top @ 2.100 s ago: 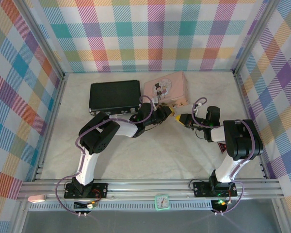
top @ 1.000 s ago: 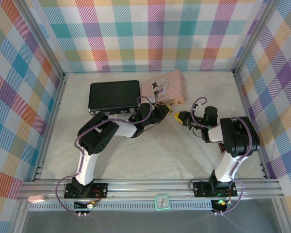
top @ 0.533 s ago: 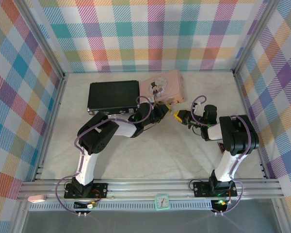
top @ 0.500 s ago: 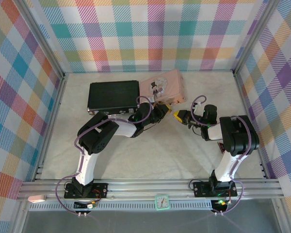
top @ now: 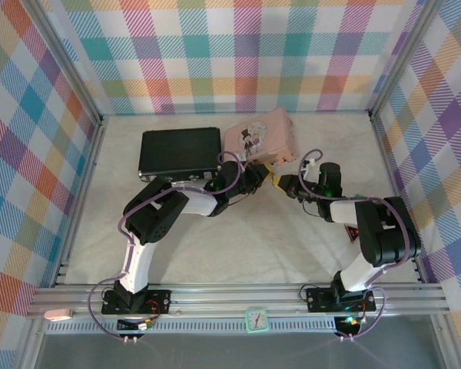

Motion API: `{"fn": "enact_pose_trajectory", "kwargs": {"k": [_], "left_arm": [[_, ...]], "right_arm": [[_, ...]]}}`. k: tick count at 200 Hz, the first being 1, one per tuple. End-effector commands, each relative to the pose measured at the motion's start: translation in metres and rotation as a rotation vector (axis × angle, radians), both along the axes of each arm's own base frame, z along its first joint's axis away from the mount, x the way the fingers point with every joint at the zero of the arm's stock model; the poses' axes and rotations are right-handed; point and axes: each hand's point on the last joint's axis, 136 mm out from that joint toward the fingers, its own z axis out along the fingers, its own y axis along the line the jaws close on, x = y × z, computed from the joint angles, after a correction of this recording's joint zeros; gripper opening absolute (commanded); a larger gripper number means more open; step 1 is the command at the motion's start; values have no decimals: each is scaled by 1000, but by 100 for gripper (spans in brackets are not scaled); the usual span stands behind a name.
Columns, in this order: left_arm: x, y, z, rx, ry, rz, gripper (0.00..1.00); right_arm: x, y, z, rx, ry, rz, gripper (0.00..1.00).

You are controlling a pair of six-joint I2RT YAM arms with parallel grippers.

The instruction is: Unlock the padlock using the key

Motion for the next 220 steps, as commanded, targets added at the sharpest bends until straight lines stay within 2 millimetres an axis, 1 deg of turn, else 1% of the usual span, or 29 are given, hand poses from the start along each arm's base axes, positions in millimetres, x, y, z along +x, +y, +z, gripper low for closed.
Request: {"fn": "enact_pose_trajectory", "kwargs": {"k": [1, 24, 51, 65, 77, 80, 83, 108, 127, 148, 162, 179, 198, 220], "left_arm": [[-41, -38, 38, -127, -36, -209, 0], [-43, -35, 39, -130, -40, -207, 0], [-42, -30, 36, -130, -39, -194, 0], [-40, -27, 33, -120, -38, -186, 0], [-36, -24, 26, -98, -39, -174, 0], [-35, -24, 25, -93, -41, -173, 0], [-34, -23, 23, -87, -40, -171, 0], [-23, -17, 13, -52, -44, -149, 0], [-12, -14, 5, 8, -67, -129, 0], [4, -11, -5, 112, -99, -98, 0], [16, -9, -8, 159, -120, -70, 0], [27, -11, -14, 220, -144, -58, 0], [30, -11, -30, 290, -128, -62, 0], [25, -6, -52, 341, -90, -65, 0]], "right_arm": [[17, 1, -2, 29, 56, -48, 0], [22, -3, -7, 47, 92, -68, 0], [22, -7, -6, 53, 93, -71, 0], [17, -10, -7, 41, 96, -74, 0], [12, -13, -9, 15, 101, -76, 0], [12, -13, -8, 10, 90, -74, 0], [8, -14, -13, -3, 114, -75, 0], [-2, -21, -20, -52, 129, -77, 0], [-10, -25, -24, -70, 139, -77, 0], [-21, -26, -29, -91, 154, -63, 0], [-30, -27, -32, -107, 163, -49, 0], [-40, -27, -32, -123, 157, -25, 0], [-47, -26, -26, -144, 122, 13, 0], [-48, -27, -22, -184, 95, 41, 0]]}}
